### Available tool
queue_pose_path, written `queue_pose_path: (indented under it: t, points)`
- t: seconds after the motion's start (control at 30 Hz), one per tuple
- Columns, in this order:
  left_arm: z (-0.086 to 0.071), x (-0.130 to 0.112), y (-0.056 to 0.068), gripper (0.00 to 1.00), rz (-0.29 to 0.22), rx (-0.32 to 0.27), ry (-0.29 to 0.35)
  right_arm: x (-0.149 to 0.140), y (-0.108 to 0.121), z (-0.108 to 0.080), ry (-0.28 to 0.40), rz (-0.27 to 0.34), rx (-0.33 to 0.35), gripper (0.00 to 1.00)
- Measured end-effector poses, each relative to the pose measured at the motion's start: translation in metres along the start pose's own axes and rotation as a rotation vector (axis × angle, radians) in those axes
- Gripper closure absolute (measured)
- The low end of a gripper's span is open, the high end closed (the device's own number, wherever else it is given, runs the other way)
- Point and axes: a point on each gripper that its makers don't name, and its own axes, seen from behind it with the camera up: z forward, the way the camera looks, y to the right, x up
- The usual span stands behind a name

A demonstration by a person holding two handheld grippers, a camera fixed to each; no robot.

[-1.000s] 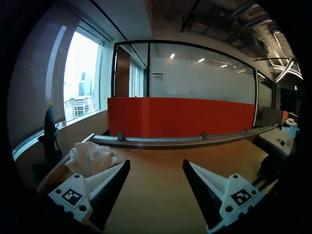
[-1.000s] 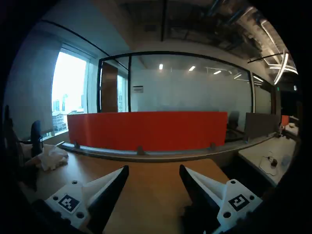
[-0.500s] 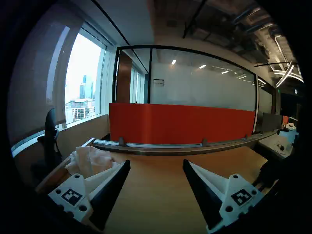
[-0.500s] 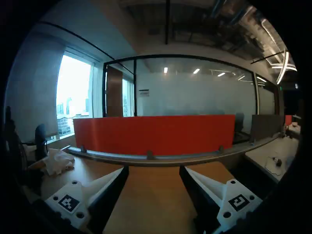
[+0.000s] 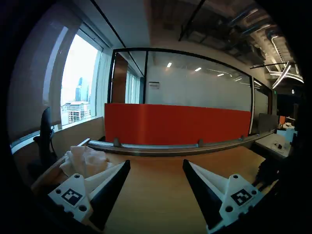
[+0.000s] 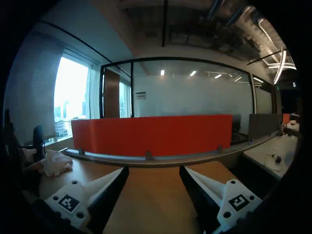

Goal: Fold towel

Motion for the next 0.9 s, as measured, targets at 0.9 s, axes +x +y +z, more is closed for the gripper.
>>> queue_pose_path:
  t: [0.9]
  points:
    - [0.008, -0.115, -0.022, 0.0, 0.061, 0.047, 0.025, -0.046, -0.026, 0.0, -0.007, -0.053, -0.002, 0.0]
